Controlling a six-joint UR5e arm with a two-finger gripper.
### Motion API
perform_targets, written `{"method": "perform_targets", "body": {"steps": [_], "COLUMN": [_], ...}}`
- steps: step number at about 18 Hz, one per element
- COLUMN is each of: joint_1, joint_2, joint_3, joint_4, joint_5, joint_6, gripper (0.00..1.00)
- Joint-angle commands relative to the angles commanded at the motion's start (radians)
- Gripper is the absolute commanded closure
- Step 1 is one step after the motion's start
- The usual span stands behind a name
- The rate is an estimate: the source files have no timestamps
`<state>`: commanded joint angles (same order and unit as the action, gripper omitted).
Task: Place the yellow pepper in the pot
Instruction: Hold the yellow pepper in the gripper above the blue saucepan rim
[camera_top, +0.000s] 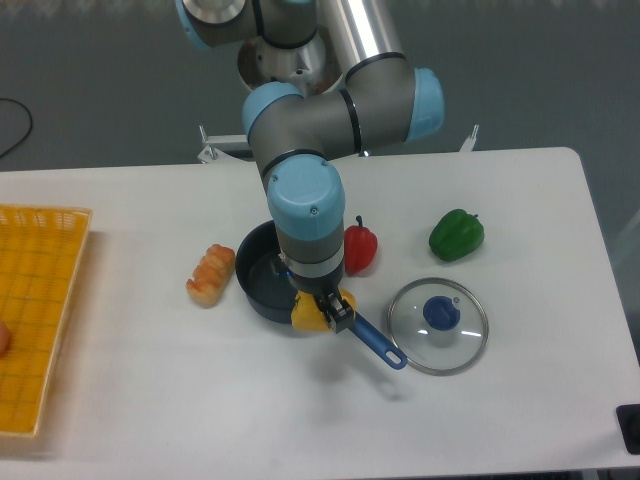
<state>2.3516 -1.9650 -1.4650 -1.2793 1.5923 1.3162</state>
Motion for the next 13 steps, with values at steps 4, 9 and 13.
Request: {"method": "perform_targets", "body": {"steps": [4,9,13], "joint_1": [-0.002,0.000,-0.005], "joint_2": [0.000,0.028,0.028], "joint_3": [-0.003,-0.047,-0.067], "joint_4": [0.000,0.002,0.002], "joint_5": [0.000,0.000,0.005], "joint_6": [0.000,0.008,0.008], "gripper": [0.45,0.45,0.45]}}
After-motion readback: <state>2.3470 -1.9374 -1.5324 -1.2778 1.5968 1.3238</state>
